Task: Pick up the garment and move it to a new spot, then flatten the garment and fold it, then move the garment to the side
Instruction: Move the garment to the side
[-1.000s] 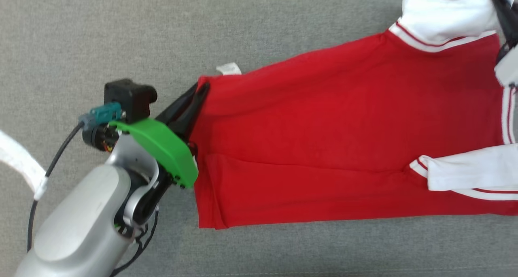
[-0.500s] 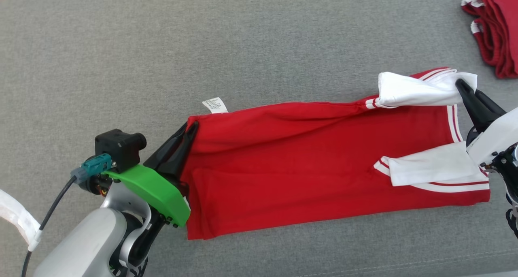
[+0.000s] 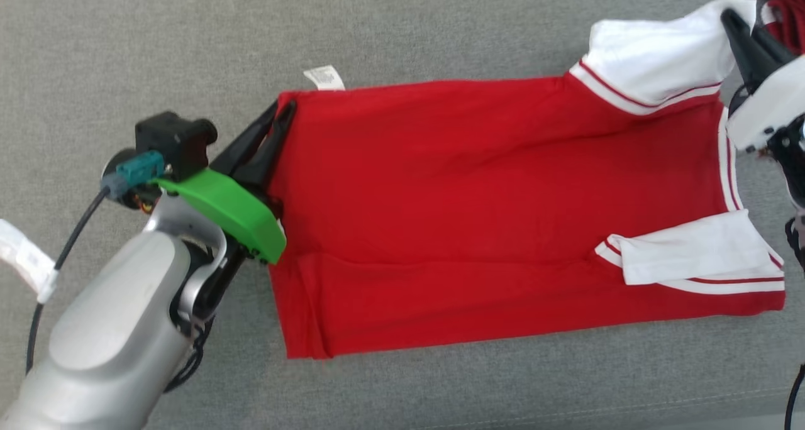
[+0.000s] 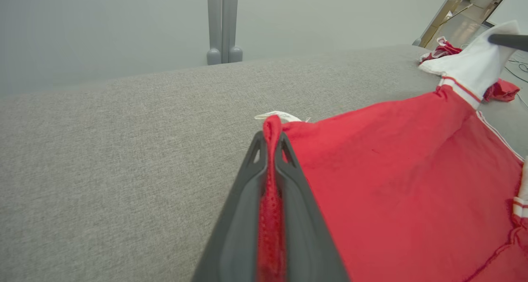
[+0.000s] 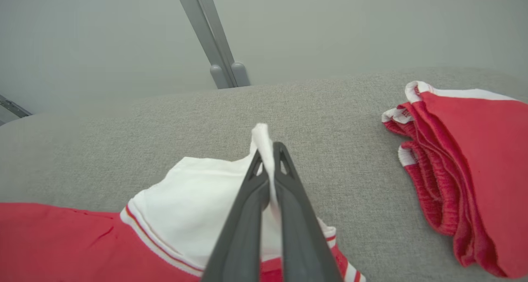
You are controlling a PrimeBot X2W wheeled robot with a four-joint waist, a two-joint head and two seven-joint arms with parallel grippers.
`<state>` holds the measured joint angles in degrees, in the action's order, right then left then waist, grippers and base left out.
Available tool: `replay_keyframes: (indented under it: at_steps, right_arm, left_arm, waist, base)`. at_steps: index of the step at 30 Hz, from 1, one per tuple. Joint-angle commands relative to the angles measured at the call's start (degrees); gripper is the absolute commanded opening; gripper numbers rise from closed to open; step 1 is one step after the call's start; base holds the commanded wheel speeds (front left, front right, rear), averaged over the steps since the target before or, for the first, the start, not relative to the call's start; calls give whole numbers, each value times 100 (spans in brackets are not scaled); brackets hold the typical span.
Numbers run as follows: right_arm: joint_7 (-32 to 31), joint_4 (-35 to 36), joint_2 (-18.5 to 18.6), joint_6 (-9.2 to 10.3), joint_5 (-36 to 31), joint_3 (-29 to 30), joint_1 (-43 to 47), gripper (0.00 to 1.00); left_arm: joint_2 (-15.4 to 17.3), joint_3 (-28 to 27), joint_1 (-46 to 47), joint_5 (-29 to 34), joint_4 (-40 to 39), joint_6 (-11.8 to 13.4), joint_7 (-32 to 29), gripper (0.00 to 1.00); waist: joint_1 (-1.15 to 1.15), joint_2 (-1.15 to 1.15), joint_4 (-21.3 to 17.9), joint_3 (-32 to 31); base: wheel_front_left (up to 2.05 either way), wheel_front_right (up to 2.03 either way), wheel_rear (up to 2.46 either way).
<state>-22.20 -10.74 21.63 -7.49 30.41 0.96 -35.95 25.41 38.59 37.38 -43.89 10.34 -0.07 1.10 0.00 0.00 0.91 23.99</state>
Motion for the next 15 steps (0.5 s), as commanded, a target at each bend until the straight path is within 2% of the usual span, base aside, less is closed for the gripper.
replay_keyframes:
  at_steps: [1,8,15]
  right_arm:
    - [24,-110,7,1,-108,-42,-167,0]
    - [225,-408,-5,1,-81,-226,-380,0]
    - [321,-151,271,1,191,-249,157,0]
  left_arm:
    - [-66,-15,172,43,162,-55,58,0]
    - [-411,84,438,63,936,-306,426,0]
    - [-408,150,150,-29,1086,-465,710,0]
  waist:
    - [0,0,138,220]
    - [0,0,230,218]
    - [0,0,138,-65]
  base:
    - [0,0,0]
    - [0,0,0]
    - [0,0,0]
